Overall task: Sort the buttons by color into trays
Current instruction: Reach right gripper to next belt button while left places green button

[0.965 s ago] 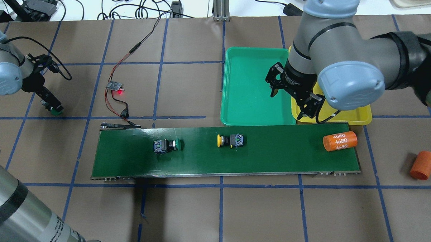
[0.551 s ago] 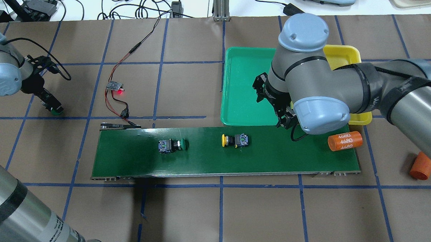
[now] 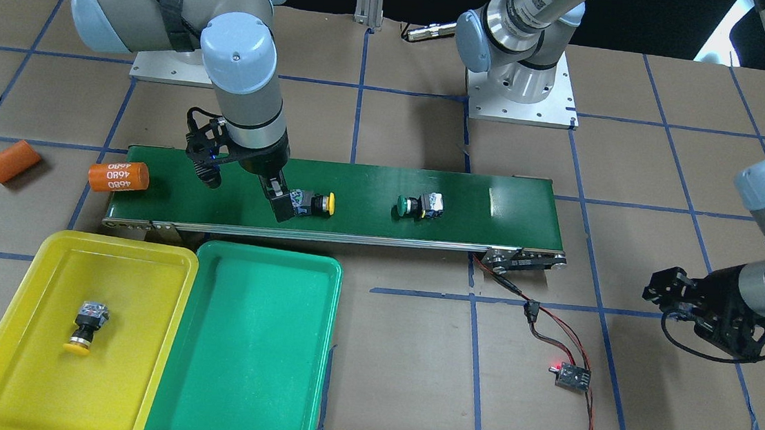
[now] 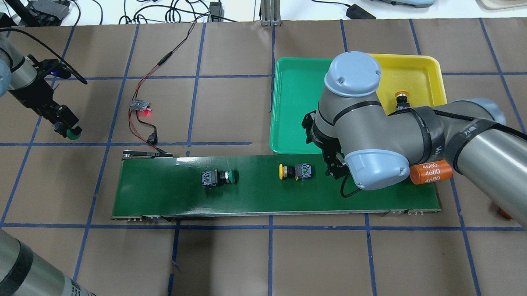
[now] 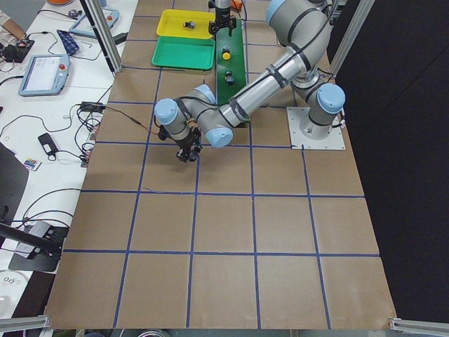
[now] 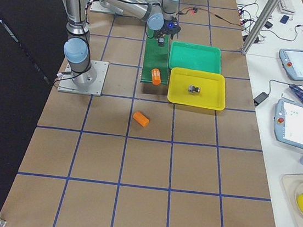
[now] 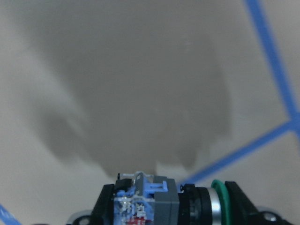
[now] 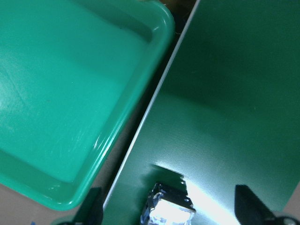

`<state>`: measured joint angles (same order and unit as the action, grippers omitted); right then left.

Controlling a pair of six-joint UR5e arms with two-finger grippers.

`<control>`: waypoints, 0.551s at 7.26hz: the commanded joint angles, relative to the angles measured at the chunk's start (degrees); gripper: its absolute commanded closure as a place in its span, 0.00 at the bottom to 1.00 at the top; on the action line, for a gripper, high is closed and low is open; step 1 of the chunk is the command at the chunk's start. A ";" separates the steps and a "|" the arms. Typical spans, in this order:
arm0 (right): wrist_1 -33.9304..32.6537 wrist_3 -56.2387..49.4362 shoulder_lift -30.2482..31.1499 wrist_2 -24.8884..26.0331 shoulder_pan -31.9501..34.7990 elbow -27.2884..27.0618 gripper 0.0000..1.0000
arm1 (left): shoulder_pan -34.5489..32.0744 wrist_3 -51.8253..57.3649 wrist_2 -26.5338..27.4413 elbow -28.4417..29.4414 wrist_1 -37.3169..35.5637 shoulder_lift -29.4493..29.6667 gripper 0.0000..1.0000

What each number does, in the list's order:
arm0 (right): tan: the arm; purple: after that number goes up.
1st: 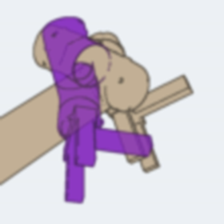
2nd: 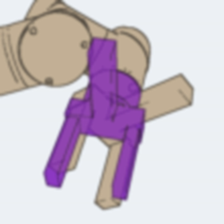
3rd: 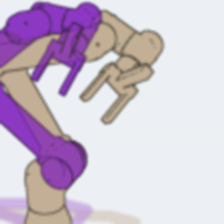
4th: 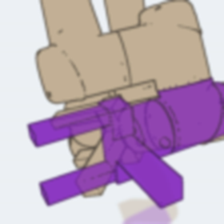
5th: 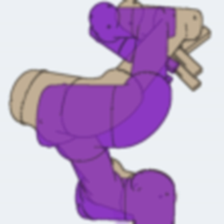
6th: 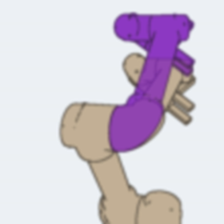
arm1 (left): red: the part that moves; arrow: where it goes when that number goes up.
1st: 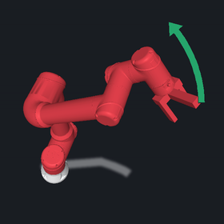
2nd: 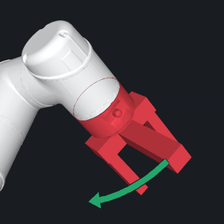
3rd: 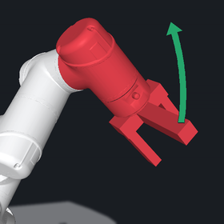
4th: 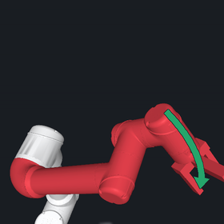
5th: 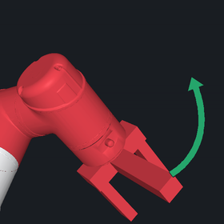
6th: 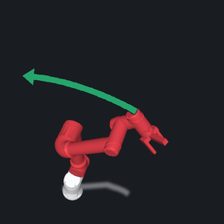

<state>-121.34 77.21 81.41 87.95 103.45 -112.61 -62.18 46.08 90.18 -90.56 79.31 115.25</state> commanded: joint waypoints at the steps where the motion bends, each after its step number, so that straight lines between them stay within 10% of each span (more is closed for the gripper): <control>1: 0.05 1.45 -0.38 0.03 0.17 -1.55 0.00 | -11.23 -30.72 -2.02 -1.97 9.36 -9.39 1.00; 4: -0.57 1.63 -2.39 -0.05 0.17 -2.70 0.00 | -21.12 -46.59 -2.02 -18.71 2.39 -18.98 1.00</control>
<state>-121.67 78.74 79.88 87.96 103.62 -115.04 -79.80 4.36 88.15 -102.03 85.99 100.52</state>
